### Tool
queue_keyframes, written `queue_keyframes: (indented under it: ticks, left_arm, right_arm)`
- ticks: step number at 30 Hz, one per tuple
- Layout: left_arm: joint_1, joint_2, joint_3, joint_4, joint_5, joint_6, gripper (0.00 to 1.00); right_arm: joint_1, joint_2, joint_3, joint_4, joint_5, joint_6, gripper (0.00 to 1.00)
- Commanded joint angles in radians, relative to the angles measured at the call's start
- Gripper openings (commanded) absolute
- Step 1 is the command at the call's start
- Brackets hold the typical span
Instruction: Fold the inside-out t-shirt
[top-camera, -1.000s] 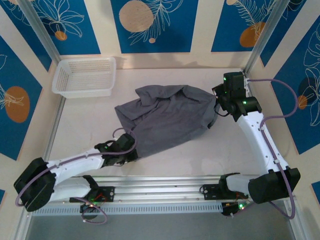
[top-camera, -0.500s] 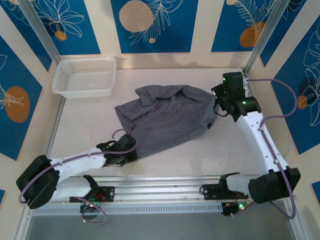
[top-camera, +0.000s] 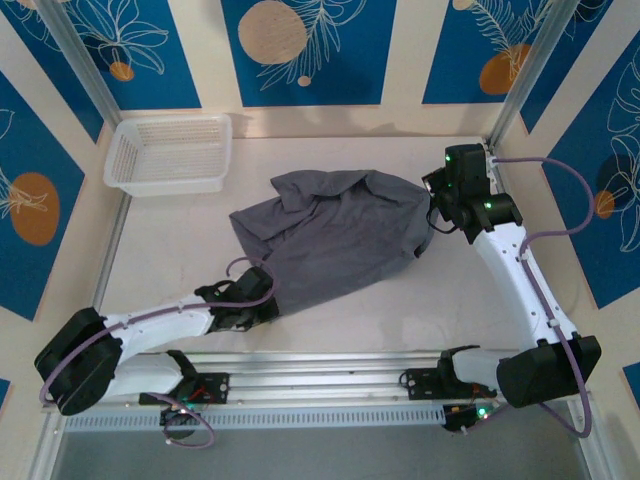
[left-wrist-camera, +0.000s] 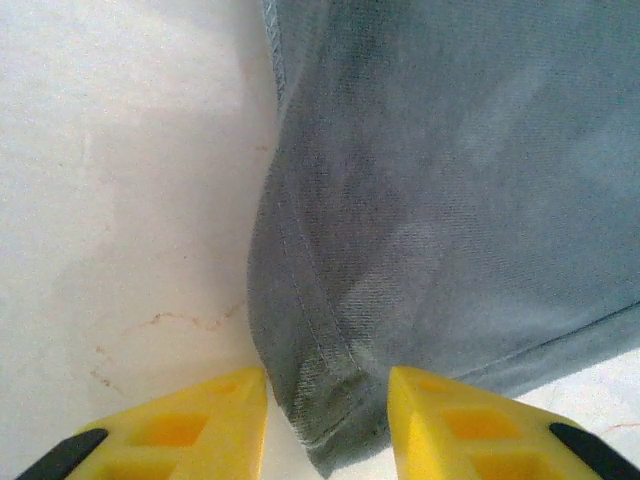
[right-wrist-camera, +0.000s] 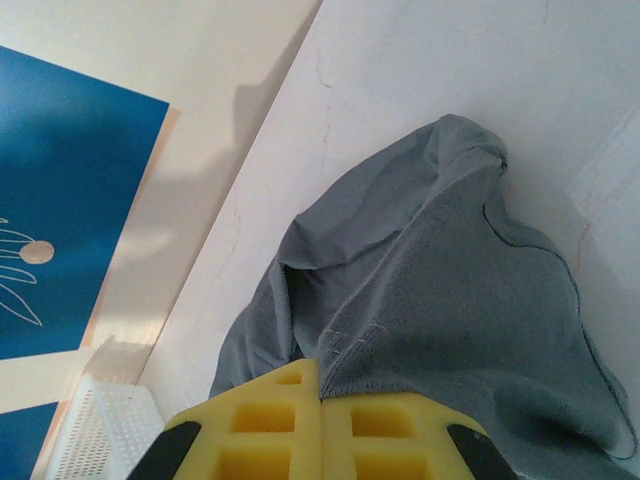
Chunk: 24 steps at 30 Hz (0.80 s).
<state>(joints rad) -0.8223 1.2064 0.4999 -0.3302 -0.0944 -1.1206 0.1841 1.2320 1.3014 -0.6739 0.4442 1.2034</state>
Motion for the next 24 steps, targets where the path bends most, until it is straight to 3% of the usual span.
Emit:
queue_keyframes:
  ticks: [1, 7, 18, 24]
  left_arm:
    - [0.004, -0.007, 0.009, -0.075, -0.006, -0.012, 0.39]
    - [0.004, 0.001, -0.003, 0.026, 0.039, -0.014, 0.33]
    - [0.003, 0.029, -0.002, 0.042, 0.027, -0.016, 0.24]
    - [0.005, 0.02, 0.003, 0.029, 0.019, -0.013, 0.0]
  right_arm:
    - [0.008, -0.022, 0.019, -0.005, 0.007, -0.014, 0.0]
    - [0.008, -0.019, 0.017, -0.002, -0.002, -0.007, 0.0]
    - [0.009, -0.026, 0.02, -0.009, 0.007, -0.013, 0.0]
    - [0.012, -0.021, 0.026, -0.007, 0.0, -0.01, 0.0]
